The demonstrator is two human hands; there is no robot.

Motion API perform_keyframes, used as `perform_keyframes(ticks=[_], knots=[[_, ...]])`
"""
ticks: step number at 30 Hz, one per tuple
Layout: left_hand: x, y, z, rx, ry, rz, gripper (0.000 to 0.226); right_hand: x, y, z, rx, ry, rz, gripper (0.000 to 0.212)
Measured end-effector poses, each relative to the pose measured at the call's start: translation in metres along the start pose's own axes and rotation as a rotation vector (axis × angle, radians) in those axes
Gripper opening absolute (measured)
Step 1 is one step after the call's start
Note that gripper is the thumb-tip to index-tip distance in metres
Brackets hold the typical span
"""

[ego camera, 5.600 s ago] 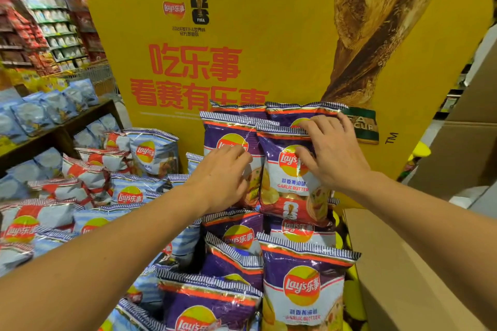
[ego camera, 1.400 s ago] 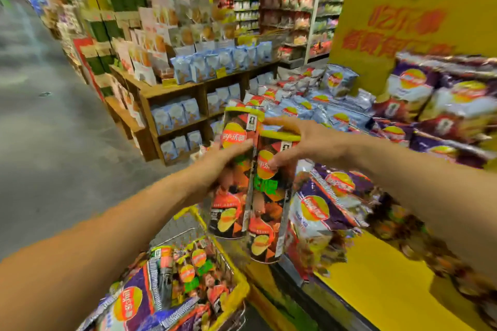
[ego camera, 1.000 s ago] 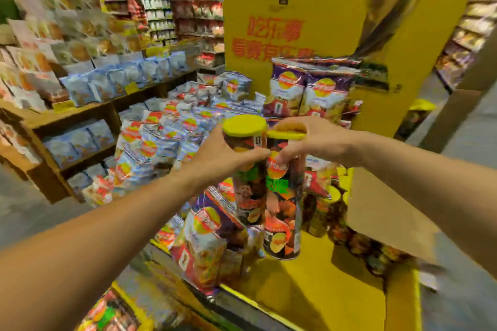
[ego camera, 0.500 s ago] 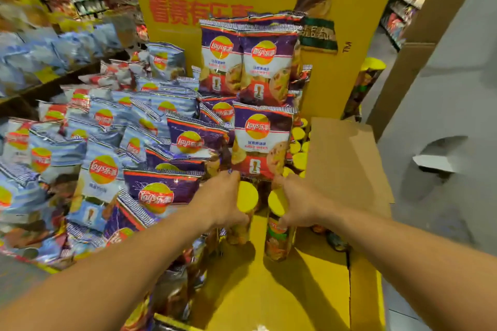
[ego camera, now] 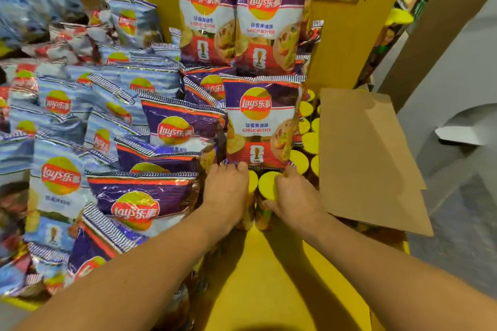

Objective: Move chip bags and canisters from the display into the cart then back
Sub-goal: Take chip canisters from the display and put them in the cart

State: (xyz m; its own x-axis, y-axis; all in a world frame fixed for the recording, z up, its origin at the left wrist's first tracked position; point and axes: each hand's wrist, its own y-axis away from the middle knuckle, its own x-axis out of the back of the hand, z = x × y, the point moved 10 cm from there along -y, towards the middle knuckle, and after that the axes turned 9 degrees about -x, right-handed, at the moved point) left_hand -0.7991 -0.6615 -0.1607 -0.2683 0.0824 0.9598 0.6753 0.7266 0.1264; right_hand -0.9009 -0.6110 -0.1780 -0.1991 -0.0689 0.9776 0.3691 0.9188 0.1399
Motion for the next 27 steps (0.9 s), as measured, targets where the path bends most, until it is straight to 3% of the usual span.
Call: perform_keyframes(ticks=[4, 7, 12, 16, 20, 27], knots=[[0.002, -0.002, 0.005, -0.067, -0.055, -0.001, 0.059, 0.011, 0.002, -0.009, 0.059, 0.172, 0.14, 0.06], [-0.004, -0.003, 0.012, -0.12, -0.005, -0.016, 0.064, 0.004, 0.001, -0.013, 0.123, 0.123, 0.053, 0.056], [-0.009, 0.001, 0.015, -0.193, 0.028, -0.042, 0.071, 0.008, 0.006, -0.007, 0.214, 0.142, 0.047, 0.045], [0.004, 0.012, 0.011, -0.2, 0.062, -0.022, 0.064, 0.022, 0.01, -0.004, 0.241, 0.137, 0.028, 0.035], [0.028, 0.024, 0.003, -0.167, 0.103, 0.032, 0.058, 0.044, 0.012, -0.009, 0.222, -0.052, -0.017, 0.013], [0.097, 0.081, -0.02, -0.032, 0.362, 0.227, 0.041, 0.104, 0.039, -0.074, 0.36, -0.331, -0.025, 0.018]])
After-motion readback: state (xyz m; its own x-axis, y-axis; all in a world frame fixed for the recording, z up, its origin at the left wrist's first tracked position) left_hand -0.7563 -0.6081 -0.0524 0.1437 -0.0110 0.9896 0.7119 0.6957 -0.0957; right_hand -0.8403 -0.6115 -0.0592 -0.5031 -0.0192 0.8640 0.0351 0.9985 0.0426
